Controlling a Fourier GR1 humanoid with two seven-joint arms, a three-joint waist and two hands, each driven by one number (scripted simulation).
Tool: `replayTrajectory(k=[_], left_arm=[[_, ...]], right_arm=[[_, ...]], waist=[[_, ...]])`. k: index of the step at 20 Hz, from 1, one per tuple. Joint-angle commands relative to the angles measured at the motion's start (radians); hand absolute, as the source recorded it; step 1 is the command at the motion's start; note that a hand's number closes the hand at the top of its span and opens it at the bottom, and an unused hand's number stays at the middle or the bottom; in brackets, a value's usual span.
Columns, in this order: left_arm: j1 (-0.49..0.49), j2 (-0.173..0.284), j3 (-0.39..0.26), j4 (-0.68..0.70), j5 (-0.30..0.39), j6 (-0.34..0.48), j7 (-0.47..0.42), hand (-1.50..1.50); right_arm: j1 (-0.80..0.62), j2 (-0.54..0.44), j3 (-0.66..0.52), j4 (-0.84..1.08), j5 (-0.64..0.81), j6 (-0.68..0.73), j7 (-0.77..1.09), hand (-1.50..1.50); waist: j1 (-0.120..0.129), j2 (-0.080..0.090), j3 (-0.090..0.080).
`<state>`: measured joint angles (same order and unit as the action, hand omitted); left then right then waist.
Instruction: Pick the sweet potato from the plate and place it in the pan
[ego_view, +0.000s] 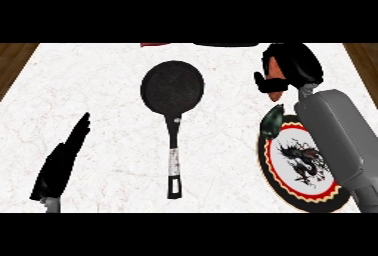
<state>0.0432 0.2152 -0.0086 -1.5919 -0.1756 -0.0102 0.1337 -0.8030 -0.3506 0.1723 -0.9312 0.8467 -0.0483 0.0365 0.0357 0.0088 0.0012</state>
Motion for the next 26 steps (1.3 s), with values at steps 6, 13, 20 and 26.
replayTrajectory(k=[6,13,20,26], left_arm=[[-0.022,0.008,0.029,0.016,0.012,-0.014,0.0,0.0],[-0.036,-0.009,-0.005,-0.04,-0.007,-0.016,0.066,0.0],[-0.043,-0.026,-0.036,0.018,-0.037,-0.012,-0.022,0.0],[-0.11,-0.041,-0.061,-0.001,-0.044,-0.018,0.02,0.0]], right_arm=[[-0.259,0.189,-0.068,0.259,-0.031,-0.121,-0.122,1.5],[-0.426,0.317,-0.147,0.493,-0.073,-0.151,-0.106,1.5],[-0.487,0.349,-0.149,0.651,-0.133,-0.184,-0.122,1.5],[-0.492,0.35,-0.076,0.758,-0.094,-0.163,-0.108,1.5]], waist=[[0.003,0.002,-0.001],[0.021,0.01,-0.001],[0.077,0.031,-0.003],[0.126,0.049,-0.003]])
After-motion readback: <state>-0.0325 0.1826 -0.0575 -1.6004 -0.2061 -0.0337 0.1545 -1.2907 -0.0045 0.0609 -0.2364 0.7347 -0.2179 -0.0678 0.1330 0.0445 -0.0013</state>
